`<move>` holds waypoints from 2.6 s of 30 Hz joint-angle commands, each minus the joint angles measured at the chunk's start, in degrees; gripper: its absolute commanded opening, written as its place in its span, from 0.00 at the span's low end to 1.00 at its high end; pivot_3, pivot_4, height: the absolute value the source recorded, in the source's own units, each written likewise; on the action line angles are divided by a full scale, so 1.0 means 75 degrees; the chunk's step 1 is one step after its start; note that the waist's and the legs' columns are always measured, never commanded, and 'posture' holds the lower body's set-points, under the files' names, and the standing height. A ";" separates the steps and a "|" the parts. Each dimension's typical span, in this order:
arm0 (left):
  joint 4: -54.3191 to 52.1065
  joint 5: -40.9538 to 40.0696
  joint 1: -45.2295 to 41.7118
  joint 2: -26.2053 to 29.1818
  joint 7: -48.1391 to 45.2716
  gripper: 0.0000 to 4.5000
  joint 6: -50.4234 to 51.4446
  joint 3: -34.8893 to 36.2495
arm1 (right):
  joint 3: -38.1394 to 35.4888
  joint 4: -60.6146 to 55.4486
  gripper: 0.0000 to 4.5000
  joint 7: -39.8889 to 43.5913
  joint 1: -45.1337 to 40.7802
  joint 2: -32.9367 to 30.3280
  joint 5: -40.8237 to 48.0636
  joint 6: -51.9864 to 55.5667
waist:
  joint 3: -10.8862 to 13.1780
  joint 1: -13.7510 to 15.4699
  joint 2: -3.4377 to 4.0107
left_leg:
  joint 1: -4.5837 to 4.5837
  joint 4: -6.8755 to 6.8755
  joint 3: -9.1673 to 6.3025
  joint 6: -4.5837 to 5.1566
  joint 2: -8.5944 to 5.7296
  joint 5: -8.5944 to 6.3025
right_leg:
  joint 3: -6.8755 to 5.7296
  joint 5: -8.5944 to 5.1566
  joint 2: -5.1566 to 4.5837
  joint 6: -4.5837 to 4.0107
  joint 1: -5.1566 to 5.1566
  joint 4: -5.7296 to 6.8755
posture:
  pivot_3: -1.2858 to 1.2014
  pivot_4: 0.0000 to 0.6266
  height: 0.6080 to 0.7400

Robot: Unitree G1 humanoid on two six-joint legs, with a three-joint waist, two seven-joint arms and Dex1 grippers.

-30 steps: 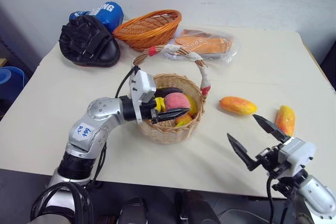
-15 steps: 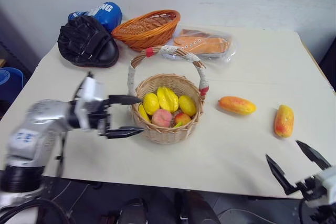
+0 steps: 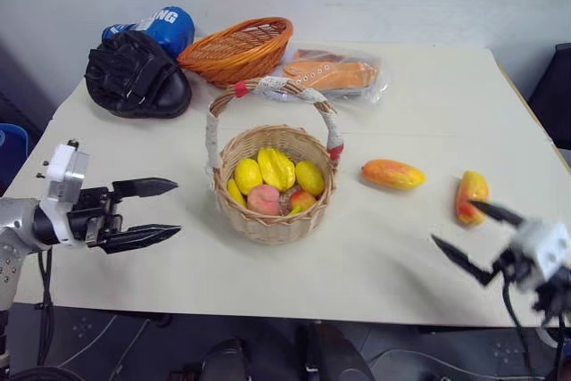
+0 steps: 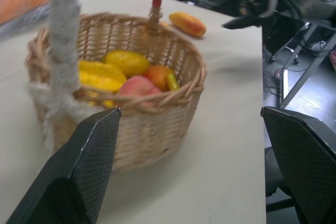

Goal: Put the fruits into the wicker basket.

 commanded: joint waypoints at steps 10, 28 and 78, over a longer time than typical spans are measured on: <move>-0.0979 -0.0370 -0.0749 -0.0882 0.0827 1.00 0.0069 -0.0668 | 0.3840 0.3623 1.00 0.0719 -0.5212 -0.0292 -0.2578 0.2269 | 0.0009 0.0131 0.0012 | -0.0065 0.0035 0.0032 -0.0011 -0.0006 0.0007 | 0.0019 0.0001 -0.0006 0.0030 -0.0042 -0.0033 | 0.52 0.24 1.00; -0.1330 -0.0587 -0.0433 -0.0857 0.1007 1.00 0.0251 -0.0583 | 0.3242 0.4408 0.59 0.3002 -0.5461 0.0046 -0.2101 0.1545 | 0.0037 -0.0004 0.0055 | -0.0059 0.0041 0.0033 -0.0022 -0.0002 0.0020 | 0.0022 0.0005 0.0003 0.0040 -0.0038 -0.0015 | 0.52 0.24 1.00; -0.1363 -0.0092 -0.1136 -0.1503 0.0982 1.00 -0.0384 -0.2020 | -0.3183 -0.0816 0.99 0.0169 0.3598 0.4572 -0.0199 -0.1488 | 0.0047 0.0155 0.0030 | -0.0026 0.0011 0.0006 -0.0009 -0.0021 0.0015 | 0.0022 0.0020 0.0011 0.0057 0.0008 -0.0043 | 0.52 0.24 1.00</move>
